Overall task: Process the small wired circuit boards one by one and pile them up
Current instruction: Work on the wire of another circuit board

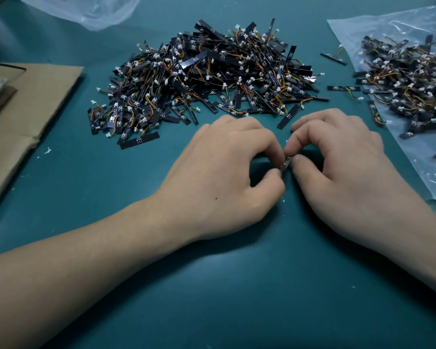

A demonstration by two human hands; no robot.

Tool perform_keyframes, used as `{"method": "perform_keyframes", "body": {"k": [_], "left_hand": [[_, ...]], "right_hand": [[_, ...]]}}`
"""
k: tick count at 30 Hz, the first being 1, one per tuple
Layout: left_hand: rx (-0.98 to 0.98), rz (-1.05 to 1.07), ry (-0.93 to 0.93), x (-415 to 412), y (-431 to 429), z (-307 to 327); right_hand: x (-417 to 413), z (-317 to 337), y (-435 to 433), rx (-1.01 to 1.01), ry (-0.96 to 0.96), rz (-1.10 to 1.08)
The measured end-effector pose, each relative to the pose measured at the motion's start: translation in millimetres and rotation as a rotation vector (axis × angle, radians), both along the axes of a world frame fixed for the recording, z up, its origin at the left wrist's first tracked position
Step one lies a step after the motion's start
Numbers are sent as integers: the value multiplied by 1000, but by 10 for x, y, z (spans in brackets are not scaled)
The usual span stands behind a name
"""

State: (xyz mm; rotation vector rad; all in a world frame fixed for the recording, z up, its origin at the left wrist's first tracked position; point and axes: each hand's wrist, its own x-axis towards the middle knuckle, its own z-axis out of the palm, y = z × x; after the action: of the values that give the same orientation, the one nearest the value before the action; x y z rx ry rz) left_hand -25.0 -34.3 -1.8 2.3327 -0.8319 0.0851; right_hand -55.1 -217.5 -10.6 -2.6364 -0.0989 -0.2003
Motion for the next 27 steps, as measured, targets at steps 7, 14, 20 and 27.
{"method": "perform_keyframes", "body": {"k": [7, 14, 20, 27], "left_hand": [[-179, 8, 7, -9, 24, 4], [-384, 42, 127, 67, 38, -4], [-431, -3, 67, 72, 44, -6], [-457, -14, 51, 100, 48, -10]], "right_hand": [[-17, 60, 35, 145, -24, 45], [-30, 53, 11, 331, -86, 86], [-31, 40, -17, 407, -48, 100], [-60, 65, -7, 432, -80, 162]]}}
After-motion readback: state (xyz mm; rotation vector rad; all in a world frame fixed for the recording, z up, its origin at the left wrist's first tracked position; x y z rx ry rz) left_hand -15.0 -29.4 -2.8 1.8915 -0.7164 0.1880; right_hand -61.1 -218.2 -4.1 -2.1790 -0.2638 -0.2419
